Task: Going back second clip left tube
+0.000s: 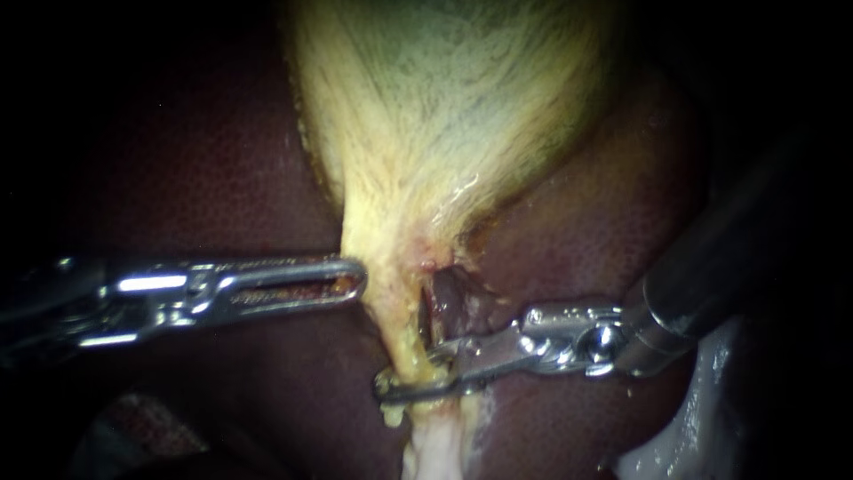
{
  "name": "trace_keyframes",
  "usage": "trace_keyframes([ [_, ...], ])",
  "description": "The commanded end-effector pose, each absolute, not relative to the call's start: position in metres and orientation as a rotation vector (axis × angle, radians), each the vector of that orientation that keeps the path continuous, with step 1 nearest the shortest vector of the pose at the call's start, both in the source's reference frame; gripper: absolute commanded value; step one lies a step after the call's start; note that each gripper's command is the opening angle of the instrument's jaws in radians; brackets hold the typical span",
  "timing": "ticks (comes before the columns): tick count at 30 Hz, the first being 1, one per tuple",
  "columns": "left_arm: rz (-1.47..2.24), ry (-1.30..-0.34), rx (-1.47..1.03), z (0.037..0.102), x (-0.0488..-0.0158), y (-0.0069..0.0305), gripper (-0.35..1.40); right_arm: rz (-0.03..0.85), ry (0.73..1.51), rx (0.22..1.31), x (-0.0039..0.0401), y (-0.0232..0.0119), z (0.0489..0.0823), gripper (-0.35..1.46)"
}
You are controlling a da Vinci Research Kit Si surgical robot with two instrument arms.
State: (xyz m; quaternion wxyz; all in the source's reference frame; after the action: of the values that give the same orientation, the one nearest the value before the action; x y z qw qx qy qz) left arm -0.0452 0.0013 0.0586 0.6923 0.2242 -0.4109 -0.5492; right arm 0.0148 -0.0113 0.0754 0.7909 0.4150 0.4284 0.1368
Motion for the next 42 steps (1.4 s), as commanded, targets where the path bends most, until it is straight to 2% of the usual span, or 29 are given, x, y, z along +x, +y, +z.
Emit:
trace_keyframes([
  [1,-1.227,-0.918,0.501,0.0586,-0.0452,0.0013,-0.35,0.294,0.922,0.894,0.0148,-0.0113,0.0754,-0.35],
  [7,-1.227,-0.918,0.501,0.0586,-0.0452,0.0013,-0.35,0.294,0.922,0.895,0.0149,-0.0114,0.0751,-0.35],
  [8,-1.227,-0.918,0.501,0.0585,-0.0452,0.0013,-0.35,0.302,0.921,0.896,0.015,-0.0113,0.0749,-0.19],
  [11,-1.227,-0.918,0.501,0.0585,-0.0452,0.0013,-0.35,0.228,0.961,0.843,0.0151,-0.011,0.0744,0.16],
  [14,-1.227,-0.918,0.501,0.0585,-0.0452,0.0013,-0.35,0.16,1.001,0.782,0.0153,-0.0106,0.0742,0.43],
  [16,-1.227,-0.918,0.501,0.0585,-0.0452,0.0013,-0.35,0.132,1.027,0.743,0.0154,-0.0104,0.0742,0.51],
  [19,-1.227,-0.918,0.501,0.0585,-0.0452,0.0013,-0.35,0.101,1.061,0.712,0.0154,-0.0104,0.0743,0.54],
  [27,-1.227,-0.918,0.501,0.0585,-0.0451,0.0013,-0.35,0.071,1.08,0.589,0.0147,-0.0097,0.0737,0.59],
  [42,-1.226,-0.918,0.502,0.0585,-0.045,0.0012,-0.35,0.057,1.09,0.594,0.0093,-0.0075,0.0708,0.6],
])
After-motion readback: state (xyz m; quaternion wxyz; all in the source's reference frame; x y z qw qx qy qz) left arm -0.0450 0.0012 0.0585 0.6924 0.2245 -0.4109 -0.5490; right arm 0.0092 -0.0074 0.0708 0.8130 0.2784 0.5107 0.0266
